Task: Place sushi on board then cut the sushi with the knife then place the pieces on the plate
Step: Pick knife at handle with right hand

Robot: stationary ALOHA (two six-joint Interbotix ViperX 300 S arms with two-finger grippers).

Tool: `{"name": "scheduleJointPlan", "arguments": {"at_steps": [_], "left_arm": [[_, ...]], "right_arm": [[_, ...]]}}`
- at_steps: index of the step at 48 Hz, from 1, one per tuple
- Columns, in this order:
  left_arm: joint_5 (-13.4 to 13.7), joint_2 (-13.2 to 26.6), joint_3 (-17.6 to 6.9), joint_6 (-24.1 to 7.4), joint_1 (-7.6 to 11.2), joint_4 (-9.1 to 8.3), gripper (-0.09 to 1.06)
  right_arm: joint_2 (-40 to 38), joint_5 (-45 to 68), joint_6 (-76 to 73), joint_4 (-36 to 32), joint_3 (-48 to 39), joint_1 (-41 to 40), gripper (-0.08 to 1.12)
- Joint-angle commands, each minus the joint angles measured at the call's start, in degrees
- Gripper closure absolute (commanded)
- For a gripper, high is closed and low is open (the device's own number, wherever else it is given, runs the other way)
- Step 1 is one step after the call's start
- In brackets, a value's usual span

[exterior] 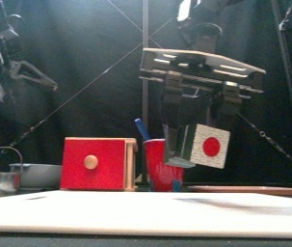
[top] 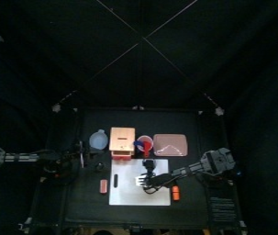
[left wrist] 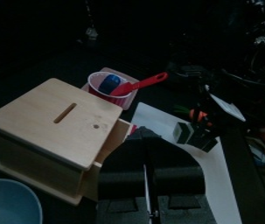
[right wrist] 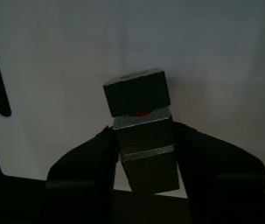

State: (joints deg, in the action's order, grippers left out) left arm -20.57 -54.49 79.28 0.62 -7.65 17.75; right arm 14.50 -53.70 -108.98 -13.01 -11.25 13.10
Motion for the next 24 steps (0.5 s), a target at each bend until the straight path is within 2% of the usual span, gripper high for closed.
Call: {"name": "scheduleJointPlan", "arguments": {"at_steps": [1, 11, 19, 24], "left_arm": [[-1.7, 0.3, -0.5, 0.0, 0.09, -0.26, 0.97], [-1.8, 0.2, 0.4, 0.1, 0.18, -0.26, 0.97], [-2.4, 0.3, 1.1, 0.1, 1.67, -0.09, 0.97], [-2.5, 0.3, 1.1, 0.1, 2.46, -0.18, 0.97]], "right_arm": [[0.3, -1.0, 0.2, -0.3, 3.3, -0.5, 0.38], [2.3, -1.3, 0.2, 0.1, 4.5, -0.6, 0.26], [2.4, -1.9, -1.4, -0.7, 3.4, -1.1, 0.16], [2.7, -1.7, -1.4, -0.4, 4.4, -1.1, 0.15]]}}
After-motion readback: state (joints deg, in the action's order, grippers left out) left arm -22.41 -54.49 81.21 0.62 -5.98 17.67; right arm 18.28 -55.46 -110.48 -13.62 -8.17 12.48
